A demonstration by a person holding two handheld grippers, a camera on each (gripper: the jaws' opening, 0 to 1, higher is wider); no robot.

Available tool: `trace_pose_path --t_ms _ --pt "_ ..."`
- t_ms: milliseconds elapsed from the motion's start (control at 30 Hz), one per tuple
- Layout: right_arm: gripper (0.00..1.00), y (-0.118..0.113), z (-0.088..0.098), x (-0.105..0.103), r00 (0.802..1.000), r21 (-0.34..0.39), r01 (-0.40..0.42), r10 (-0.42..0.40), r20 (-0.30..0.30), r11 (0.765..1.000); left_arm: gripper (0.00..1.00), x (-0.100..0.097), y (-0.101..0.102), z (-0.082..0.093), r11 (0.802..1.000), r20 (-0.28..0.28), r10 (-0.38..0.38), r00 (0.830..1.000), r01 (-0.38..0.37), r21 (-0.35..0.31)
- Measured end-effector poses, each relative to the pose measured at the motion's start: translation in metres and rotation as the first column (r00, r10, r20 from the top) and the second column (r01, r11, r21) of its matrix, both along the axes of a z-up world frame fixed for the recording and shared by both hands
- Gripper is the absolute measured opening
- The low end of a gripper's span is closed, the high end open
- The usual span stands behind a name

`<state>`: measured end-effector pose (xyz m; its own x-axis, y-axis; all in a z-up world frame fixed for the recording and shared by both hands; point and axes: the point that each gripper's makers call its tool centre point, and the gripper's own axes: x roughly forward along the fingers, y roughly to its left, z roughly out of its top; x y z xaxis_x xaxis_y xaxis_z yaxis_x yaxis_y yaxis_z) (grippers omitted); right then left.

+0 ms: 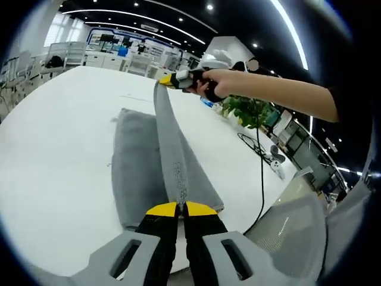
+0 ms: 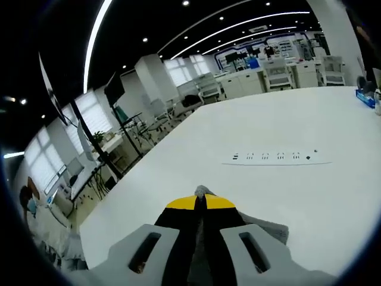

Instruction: Fold the towel on the table until its edges align and the towel forms a compact rectangular stack.

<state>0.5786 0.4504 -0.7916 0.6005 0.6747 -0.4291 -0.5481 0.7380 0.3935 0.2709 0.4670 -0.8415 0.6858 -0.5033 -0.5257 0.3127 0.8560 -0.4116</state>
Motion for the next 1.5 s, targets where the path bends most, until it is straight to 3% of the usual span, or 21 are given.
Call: trace_pose_path --t_ms 267,367,433,667,767,1033,1200,1333,1500 --pt "0.0 0.027 -0.01 -0.001 0.999 -0.011 -0.032 0.032 -0.008 0.999 0.03 -0.003 0.009 -0.002 1.0 -0.015 0.021 1.0 -0.021 -0.02" --pt "0.0 0.03 -0.014 0.003 0.999 -0.047 -0.018 0.02 0.035 0.999 0.03 0.001 0.02 -0.007 0.997 -0.016 0.069 0.997 -0.069 -0.022" --pt "0.0 0.033 -0.019 0.004 0.999 -0.049 -0.017 0.018 0.032 0.999 0.03 0.002 0.025 -0.013 0.996 -0.035 0.082 0.996 -0.083 -0.032" --pt "0.0 0.045 -0.044 0.003 0.999 -0.086 -0.048 0.049 0.011 0.995 0.03 -0.001 0.031 -0.032 0.997 -0.076 0.068 0.995 -0.07 -0.022" --pt "0.0 0.047 -0.049 0.008 0.996 -0.142 -0.048 0.057 0.063 0.989 0.04 0.001 0.035 -0.033 0.997 -0.07 0.081 0.994 -0.082 -0.01" --pt "0.01 0.059 -0.075 0.006 0.994 -0.184 -0.082 0.094 0.059 0.979 0.04 0.0 0.042 -0.054 0.998 -0.12 0.063 0.991 -0.062 0.013" --pt "0.02 0.063 -0.077 0.005 0.989 -0.203 -0.111 0.128 0.07 0.973 0.05 -0.001 0.042 -0.057 0.999 -0.127 0.042 0.991 -0.039 0.022" --pt "0.07 0.069 -0.069 0.004 0.978 -0.206 -0.159 0.183 0.102 0.965 0.17 0.0 0.043 -0.052 1.0 -0.09 0.002 0.996 0.0 0.019" --pt "0.16 0.066 -0.062 0.009 0.972 -0.212 -0.173 0.201 0.12 0.962 0.24 0.007 0.049 -0.043 0.999 -0.066 0.014 0.998 -0.011 0.044"
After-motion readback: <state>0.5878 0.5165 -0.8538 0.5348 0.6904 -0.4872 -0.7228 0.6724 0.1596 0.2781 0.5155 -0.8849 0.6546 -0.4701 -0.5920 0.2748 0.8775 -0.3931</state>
